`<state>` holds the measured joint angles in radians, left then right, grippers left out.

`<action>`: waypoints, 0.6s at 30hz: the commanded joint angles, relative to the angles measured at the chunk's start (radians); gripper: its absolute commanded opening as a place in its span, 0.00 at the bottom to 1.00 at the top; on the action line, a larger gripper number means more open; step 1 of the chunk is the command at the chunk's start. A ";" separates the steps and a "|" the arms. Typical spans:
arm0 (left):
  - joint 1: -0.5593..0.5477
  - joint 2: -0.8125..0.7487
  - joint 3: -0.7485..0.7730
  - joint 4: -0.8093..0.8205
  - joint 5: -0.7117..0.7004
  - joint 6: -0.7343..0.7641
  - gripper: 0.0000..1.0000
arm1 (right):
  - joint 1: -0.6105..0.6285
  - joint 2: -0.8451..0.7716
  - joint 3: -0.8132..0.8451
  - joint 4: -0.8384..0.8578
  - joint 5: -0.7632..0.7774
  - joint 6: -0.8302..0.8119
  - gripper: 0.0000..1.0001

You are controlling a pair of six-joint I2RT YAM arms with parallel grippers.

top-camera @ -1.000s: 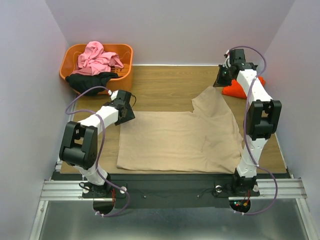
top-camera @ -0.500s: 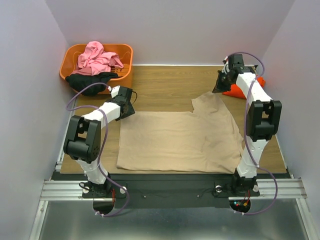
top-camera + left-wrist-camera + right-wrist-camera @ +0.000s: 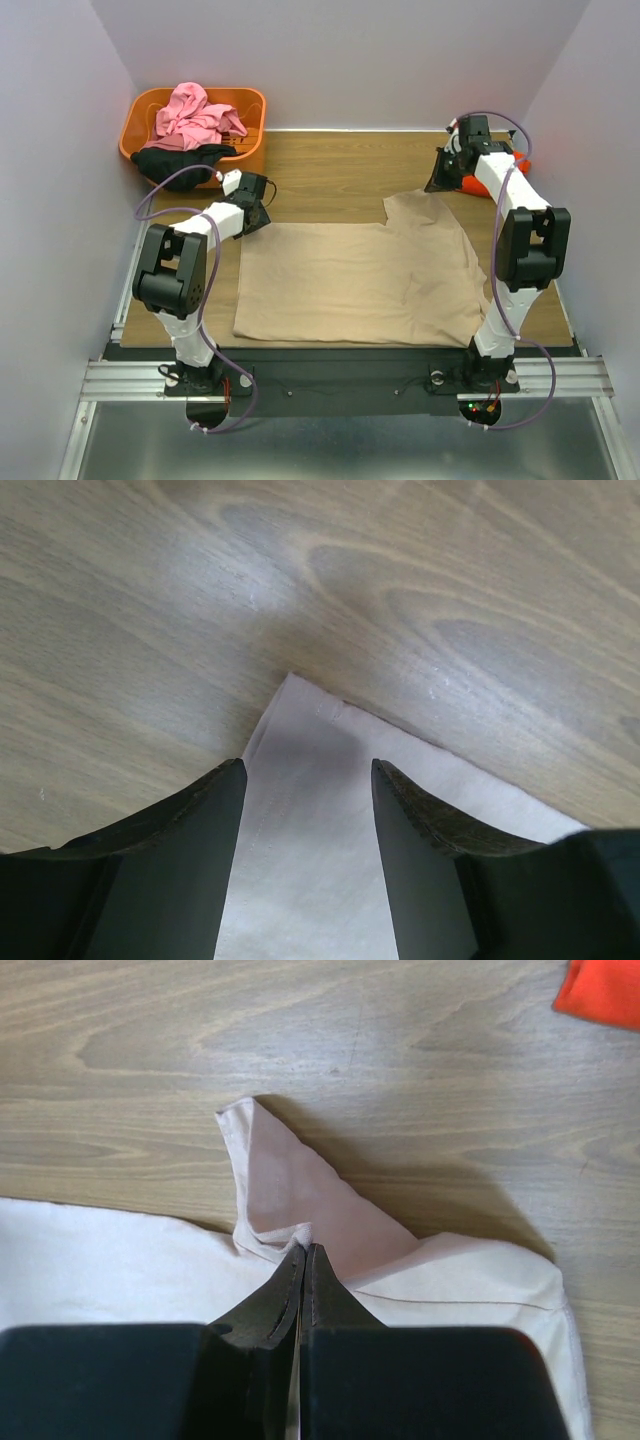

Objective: Fold and stack the t-shirts
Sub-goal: Fold the tshirt

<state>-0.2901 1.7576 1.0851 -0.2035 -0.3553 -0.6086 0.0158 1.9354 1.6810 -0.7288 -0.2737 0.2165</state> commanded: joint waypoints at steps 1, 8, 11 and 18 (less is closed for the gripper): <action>0.003 -0.006 0.041 0.030 -0.056 -0.022 0.64 | 0.004 -0.055 -0.012 0.045 -0.021 -0.006 0.00; 0.003 0.034 0.050 0.027 -0.065 -0.031 0.63 | 0.006 -0.058 -0.018 0.048 -0.029 -0.009 0.00; 0.003 0.052 0.047 0.023 -0.079 -0.029 0.61 | 0.004 -0.061 -0.024 0.048 -0.030 -0.012 0.00; 0.003 0.083 0.036 0.027 -0.091 -0.040 0.30 | 0.004 -0.076 -0.049 0.052 -0.025 -0.014 0.00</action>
<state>-0.2893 1.8282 1.1042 -0.1787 -0.4118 -0.6365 0.0154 1.9285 1.6470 -0.7204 -0.2932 0.2131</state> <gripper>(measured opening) 0.339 0.013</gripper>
